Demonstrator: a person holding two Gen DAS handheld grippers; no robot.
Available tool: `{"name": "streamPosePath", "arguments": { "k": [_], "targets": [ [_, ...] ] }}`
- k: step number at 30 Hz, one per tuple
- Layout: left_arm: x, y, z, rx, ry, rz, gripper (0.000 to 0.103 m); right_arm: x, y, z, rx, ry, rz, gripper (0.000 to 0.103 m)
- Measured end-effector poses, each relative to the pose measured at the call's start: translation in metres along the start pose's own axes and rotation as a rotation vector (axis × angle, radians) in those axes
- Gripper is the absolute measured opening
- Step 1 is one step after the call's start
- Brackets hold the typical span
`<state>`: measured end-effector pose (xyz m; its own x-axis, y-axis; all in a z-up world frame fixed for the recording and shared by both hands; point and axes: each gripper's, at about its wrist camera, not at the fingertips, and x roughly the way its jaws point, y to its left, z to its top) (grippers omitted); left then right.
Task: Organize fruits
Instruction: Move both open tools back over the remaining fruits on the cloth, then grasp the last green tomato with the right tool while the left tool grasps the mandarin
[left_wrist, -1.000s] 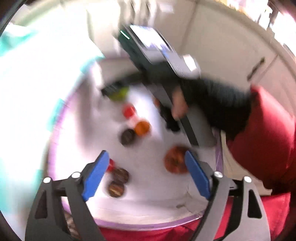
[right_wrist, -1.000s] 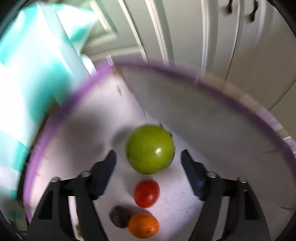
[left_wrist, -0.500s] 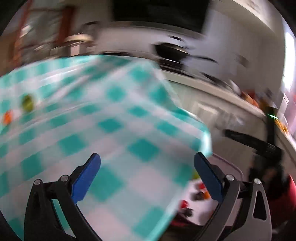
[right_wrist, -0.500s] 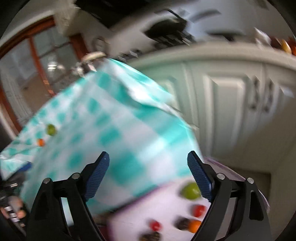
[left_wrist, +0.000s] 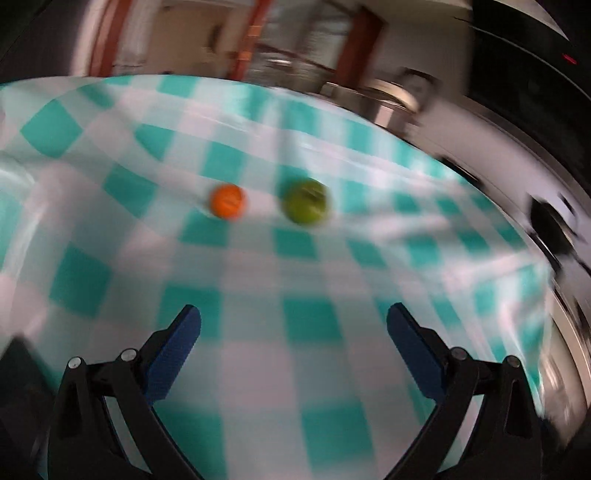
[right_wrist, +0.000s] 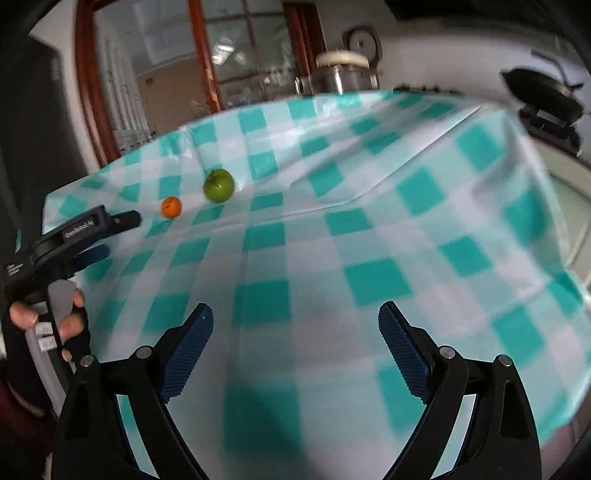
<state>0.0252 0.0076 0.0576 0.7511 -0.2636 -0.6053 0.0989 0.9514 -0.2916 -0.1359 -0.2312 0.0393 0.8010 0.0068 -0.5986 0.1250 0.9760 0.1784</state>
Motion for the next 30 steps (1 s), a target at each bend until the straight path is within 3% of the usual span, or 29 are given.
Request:
{"name": "streamPosePath", "arguments": {
  "k": [4,11,13,19,25,30],
  "targets": [
    [0.039,0.021,0.032,-0.053,-0.049,0.106,0.101,0.068,0.014,0.034,0.083,0.046,0.049,0.089],
    [0.067,0.07,0.052,-0.191,-0.082,0.145,0.101,0.147,0.051,0.076,0.067,0.071,0.061,0.089],
    [0.062,0.083,0.052,-0.258,-0.095,0.119,0.101,0.166,0.062,0.086,0.061,0.076,0.056,0.089],
    [0.054,0.105,0.051,-0.376,-0.146,0.134,0.101,0.226,0.099,0.12,0.029,0.098,0.057,0.089],
    [0.051,0.106,0.05,-0.386,-0.176,0.152,0.101,0.28,0.144,0.145,-0.083,0.155,0.004,0.088],
    [0.056,0.102,0.049,-0.367,-0.154,0.142,0.101,0.313,0.159,0.158,-0.112,0.207,-0.032,0.088]
  ]
}}
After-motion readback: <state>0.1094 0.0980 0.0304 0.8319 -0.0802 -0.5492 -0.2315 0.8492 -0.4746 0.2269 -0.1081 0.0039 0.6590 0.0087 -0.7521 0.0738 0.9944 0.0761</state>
